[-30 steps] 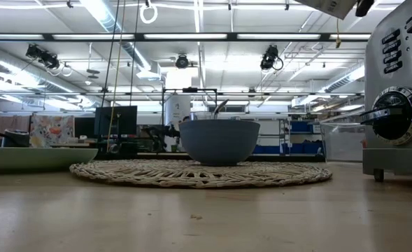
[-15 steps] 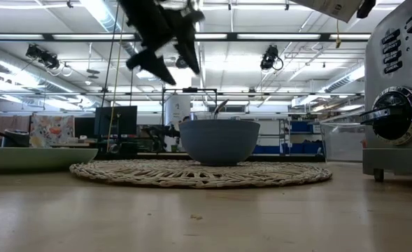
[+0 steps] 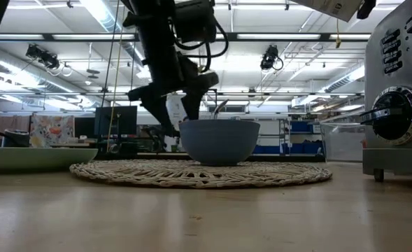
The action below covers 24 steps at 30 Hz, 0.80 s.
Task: Arrange a breakfast setting
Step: Pour the cereal into the bowl
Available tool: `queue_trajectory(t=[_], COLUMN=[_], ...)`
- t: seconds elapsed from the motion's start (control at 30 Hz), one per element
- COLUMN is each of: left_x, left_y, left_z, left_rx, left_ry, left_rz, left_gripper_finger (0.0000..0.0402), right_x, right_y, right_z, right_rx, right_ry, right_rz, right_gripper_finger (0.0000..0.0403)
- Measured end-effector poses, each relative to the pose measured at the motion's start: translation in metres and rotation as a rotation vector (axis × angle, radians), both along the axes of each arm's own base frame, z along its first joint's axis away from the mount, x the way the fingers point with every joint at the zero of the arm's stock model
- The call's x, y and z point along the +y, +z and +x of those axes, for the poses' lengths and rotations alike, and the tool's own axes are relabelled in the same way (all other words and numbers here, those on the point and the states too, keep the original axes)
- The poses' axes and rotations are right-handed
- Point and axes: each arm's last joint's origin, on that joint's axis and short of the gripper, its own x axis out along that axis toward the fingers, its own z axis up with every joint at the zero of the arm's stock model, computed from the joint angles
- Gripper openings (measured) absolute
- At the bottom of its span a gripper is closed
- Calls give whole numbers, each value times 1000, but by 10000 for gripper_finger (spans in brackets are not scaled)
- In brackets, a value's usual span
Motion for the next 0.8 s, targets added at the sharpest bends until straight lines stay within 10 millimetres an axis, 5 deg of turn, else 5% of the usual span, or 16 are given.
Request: queue_trajectory(t=[0.4,0.8], left_x=[10,12], left_y=[1,43], left_z=[-14,-32], left_rx=[102,137], left_ry=[64,55], left_rz=[-7,2], left_gripper_finger=[311,311], right_x=[0,1], right_y=[0,-10], right_z=[0,1], right_rx=[1,101], right_ry=[-2,34], right_rz=[1,14], right_gripper_finger=[237,237])
